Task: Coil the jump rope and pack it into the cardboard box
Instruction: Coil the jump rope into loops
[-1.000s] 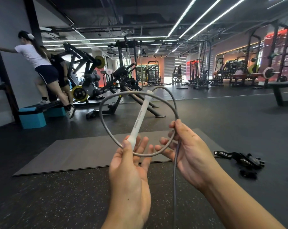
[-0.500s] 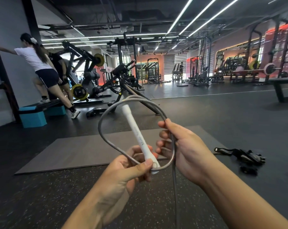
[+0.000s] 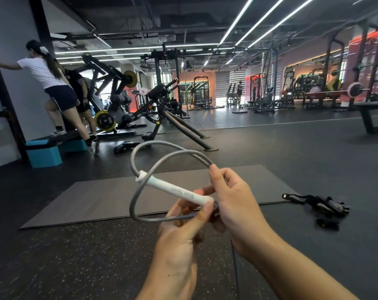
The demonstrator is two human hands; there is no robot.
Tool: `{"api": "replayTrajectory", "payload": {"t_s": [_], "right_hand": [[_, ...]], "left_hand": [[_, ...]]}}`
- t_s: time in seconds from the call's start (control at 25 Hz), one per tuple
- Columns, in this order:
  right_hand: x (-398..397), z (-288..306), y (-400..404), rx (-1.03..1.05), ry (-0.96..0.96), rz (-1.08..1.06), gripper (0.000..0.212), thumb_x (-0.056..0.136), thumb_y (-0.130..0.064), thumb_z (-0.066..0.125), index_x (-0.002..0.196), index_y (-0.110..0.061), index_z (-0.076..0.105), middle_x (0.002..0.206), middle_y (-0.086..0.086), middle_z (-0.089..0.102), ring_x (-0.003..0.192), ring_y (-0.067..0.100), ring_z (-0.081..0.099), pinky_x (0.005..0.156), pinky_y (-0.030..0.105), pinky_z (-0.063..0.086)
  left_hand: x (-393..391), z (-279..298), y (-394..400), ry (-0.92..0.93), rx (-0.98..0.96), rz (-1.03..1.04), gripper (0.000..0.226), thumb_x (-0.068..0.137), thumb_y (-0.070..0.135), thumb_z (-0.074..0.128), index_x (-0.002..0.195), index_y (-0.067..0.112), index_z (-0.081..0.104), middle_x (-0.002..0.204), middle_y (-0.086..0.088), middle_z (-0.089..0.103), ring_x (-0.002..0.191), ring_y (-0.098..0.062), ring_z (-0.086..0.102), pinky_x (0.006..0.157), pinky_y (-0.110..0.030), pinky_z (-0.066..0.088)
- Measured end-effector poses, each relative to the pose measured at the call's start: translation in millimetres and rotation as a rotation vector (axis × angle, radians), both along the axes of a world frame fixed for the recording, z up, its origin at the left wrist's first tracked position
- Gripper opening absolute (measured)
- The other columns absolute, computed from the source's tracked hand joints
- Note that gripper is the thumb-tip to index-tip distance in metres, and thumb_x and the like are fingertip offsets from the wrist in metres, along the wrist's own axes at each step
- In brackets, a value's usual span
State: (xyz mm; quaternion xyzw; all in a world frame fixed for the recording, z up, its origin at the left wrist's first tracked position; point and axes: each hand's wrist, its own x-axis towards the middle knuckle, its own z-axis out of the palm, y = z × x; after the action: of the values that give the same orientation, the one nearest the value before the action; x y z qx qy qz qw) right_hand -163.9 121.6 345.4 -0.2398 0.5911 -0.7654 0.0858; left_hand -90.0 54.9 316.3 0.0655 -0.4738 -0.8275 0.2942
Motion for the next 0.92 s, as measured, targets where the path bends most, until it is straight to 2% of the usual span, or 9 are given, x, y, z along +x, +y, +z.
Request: {"api": "replayTrajectory", "payload": {"t_s": [0.04,0.12,0.24,0.36,0.44,0.6,0.68,0.76,0.92], "right_hand": [[-1,0,-4,-0.029,0.062,-0.043,0.038,0.103,-0.036,0.053,0.092,0.000,0.052,0.072,0.025,0.069,0.040,0.010,0.057,0.038,0.024,0.040],[-7,-2,-11,-0.014,0.206,-0.118,0.030,0.102,-0.037,0.056,0.084,-0.012,0.056,0.059,0.011,0.064,0.049,0.015,0.065,0.049,0.034,0.049],[-21,11,-15,0.116,0.423,-0.234,0.033,0.100,-0.041,0.057,0.077,-0.018,0.055,0.058,0.001,0.062,0.052,0.013,0.055,0.055,0.039,0.047],[-34,38,-12,0.213,0.550,-0.286,0.032,0.100,-0.044,0.055,0.082,-0.017,0.057,0.068,0.008,0.066,0.055,0.016,0.052,0.056,0.044,0.048],[-40,52,-10,0.244,0.596,-0.284,0.032,0.101,-0.044,0.055,0.084,-0.017,0.058,0.072,0.011,0.068,0.056,0.019,0.052,0.058,0.047,0.049],[-44,65,-6,0.325,0.687,-0.289,0.032,0.100,-0.045,0.054,0.083,-0.018,0.057,0.074,0.012,0.069,0.066,0.030,0.060,0.062,0.047,0.049],[-43,72,-4,0.378,0.762,-0.285,0.033,0.100,-0.046,0.053,0.085,-0.017,0.058,0.073,0.008,0.069,0.067,0.027,0.060,0.062,0.044,0.048],[-43,82,-1,0.412,0.831,-0.266,0.032,0.101,-0.047,0.052,0.088,-0.018,0.058,0.075,0.006,0.069,0.068,0.023,0.061,0.063,0.040,0.048],[-41,109,12,0.535,1.032,-0.197,0.027,0.101,-0.044,0.052,0.093,-0.020,0.060,0.073,-0.002,0.064,0.061,0.010,0.053,0.058,0.034,0.044]], "left_hand": [[-2,-1,2,-0.018,0.041,-0.005,0.037,0.059,0.004,0.085,0.095,0.015,0.082,0.092,-0.004,0.078,0.060,-0.006,0.055,0.049,-0.021,0.028],[-2,1,6,-0.041,0.179,-0.012,0.039,0.058,0.011,0.081,0.096,0.016,0.080,0.087,0.002,0.077,0.058,-0.005,0.053,0.051,-0.023,0.028],[3,7,-5,-0.026,0.289,0.096,0.056,0.062,0.017,0.077,0.115,0.024,0.064,0.074,0.006,0.074,0.073,-0.015,0.057,0.060,-0.030,0.036],[13,20,-30,0.007,0.203,0.248,0.061,0.066,0.018,0.078,0.124,0.025,0.058,0.097,0.003,0.072,0.091,-0.020,0.062,0.075,-0.035,0.044],[15,33,-42,0.039,0.120,0.265,0.064,0.068,0.019,0.079,0.128,0.023,0.058,0.109,0.001,0.069,0.096,-0.020,0.064,0.077,-0.035,0.048],[12,63,-54,0.064,-0.087,0.324,0.056,0.078,0.017,0.080,0.129,0.026,0.057,0.107,0.002,0.068,0.096,-0.019,0.068,0.071,-0.035,0.055],[9,79,-58,0.009,-0.310,0.450,0.054,0.080,0.023,0.081,0.127,0.029,0.055,0.112,0.003,0.064,0.102,-0.019,0.067,0.080,-0.038,0.058],[8,94,-62,-0.070,-0.707,0.630,0.058,0.078,0.035,0.081,0.128,0.032,0.053,0.120,0.003,0.058,0.109,-0.018,0.061,0.091,-0.042,0.055],[11,138,-60,-0.276,-1.571,0.973,0.088,0.075,0.050,0.074,0.150,0.030,0.033,0.147,-0.001,0.039,0.136,-0.024,0.036,0.110,-0.043,0.030]]}}
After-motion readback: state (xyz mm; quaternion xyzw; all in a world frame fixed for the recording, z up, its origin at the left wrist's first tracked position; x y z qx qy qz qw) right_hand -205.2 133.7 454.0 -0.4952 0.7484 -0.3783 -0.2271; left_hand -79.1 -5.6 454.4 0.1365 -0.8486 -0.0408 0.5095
